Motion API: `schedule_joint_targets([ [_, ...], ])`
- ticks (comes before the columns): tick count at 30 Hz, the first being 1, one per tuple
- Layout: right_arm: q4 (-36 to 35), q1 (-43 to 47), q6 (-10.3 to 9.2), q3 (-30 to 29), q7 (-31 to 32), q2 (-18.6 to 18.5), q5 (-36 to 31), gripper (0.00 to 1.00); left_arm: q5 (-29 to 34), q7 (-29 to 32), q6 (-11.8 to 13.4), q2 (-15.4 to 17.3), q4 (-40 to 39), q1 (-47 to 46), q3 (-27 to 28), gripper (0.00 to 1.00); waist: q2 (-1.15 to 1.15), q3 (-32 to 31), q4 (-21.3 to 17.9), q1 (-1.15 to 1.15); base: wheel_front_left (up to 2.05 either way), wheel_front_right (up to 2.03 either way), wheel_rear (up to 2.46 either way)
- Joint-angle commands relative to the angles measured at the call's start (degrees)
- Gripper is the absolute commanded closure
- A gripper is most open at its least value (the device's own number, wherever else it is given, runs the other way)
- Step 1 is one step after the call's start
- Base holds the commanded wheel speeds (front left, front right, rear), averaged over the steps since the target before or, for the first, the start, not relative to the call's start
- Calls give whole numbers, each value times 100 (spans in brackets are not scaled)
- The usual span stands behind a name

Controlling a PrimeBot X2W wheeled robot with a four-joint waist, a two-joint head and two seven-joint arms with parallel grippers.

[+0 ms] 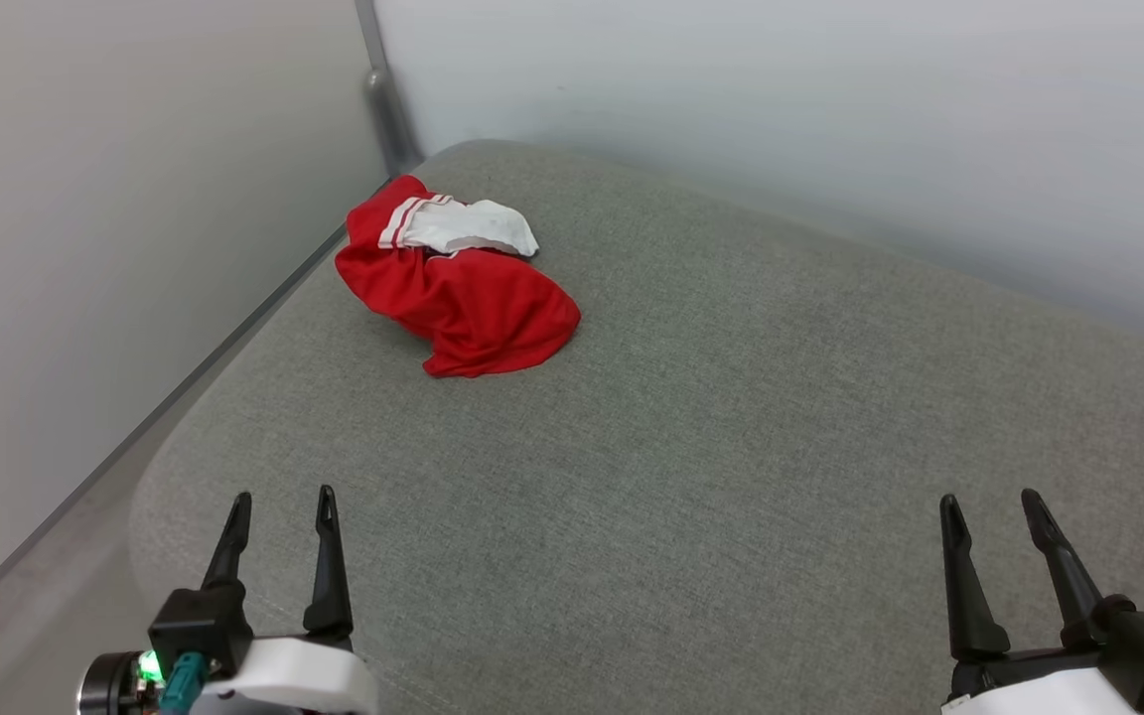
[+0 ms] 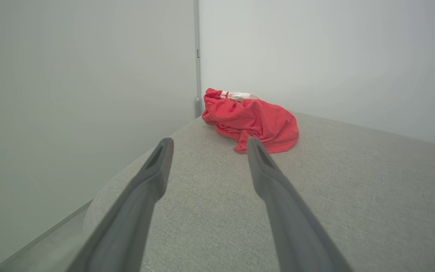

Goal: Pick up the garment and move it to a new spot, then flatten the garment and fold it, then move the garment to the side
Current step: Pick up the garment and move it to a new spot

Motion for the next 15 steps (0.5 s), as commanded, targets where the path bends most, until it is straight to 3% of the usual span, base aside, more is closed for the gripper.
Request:
schedule_joint_targets([
  [1,-30,-39,-2,-6,-14,1,-51,0,-12,-16,-26,-4,1,-115,22,0,0,37,7,0,0,0,0],
  [9,-127,-303,-2,25,-14,1,-322,0,0,-16,-427,129,153,-1240,591,0,0,506,-285,0,0,0,0],
  [15,-300,-619,-2,-44,-14,1,-629,0,90,-15,-702,633,419,-2563,960,0,0,1151,-675,0,0,0,0],
])
